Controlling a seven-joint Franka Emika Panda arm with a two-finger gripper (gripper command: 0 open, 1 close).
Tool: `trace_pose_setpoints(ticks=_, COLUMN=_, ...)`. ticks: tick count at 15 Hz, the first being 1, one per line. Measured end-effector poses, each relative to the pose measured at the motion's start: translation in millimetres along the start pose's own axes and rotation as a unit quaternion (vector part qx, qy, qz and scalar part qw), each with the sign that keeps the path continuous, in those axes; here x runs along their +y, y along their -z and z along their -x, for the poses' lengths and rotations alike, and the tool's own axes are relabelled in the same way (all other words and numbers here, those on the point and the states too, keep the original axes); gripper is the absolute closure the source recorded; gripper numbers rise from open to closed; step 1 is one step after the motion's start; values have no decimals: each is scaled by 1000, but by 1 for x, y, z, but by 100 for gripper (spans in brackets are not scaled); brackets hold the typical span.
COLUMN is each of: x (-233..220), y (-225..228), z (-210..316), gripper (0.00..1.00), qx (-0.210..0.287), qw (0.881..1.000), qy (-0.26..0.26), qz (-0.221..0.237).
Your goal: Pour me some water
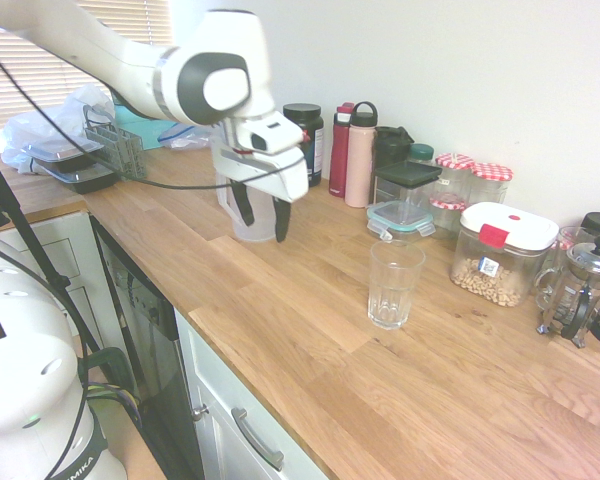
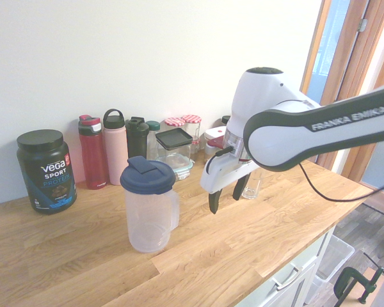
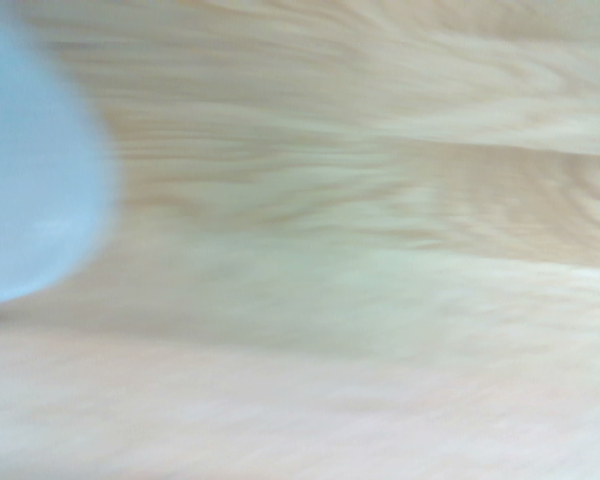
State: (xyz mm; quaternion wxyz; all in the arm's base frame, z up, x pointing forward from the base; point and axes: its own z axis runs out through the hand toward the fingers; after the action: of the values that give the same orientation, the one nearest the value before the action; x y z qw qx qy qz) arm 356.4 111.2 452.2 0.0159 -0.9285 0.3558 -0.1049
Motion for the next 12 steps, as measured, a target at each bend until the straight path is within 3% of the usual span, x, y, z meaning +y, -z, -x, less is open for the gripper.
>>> trace_pose_setpoints(ticks=3, x=-14, y=51, z=78, gripper=0, qx=39, qw=999, qy=15, qz=-33)
trace_pose_setpoints(ticks=6, x=-43, y=55, z=122, gripper=0, qx=83, qw=994, qy=12, qz=-67)
trace_pose_setpoints(ticks=11, x=-80, y=22, z=80, gripper=0, qx=122, qw=988, qy=16, qz=-90)
trace_pose_setpoints(ticks=12, x=-83, y=15, z=73, gripper=100, qx=119, qw=988, qy=23, qz=-93)
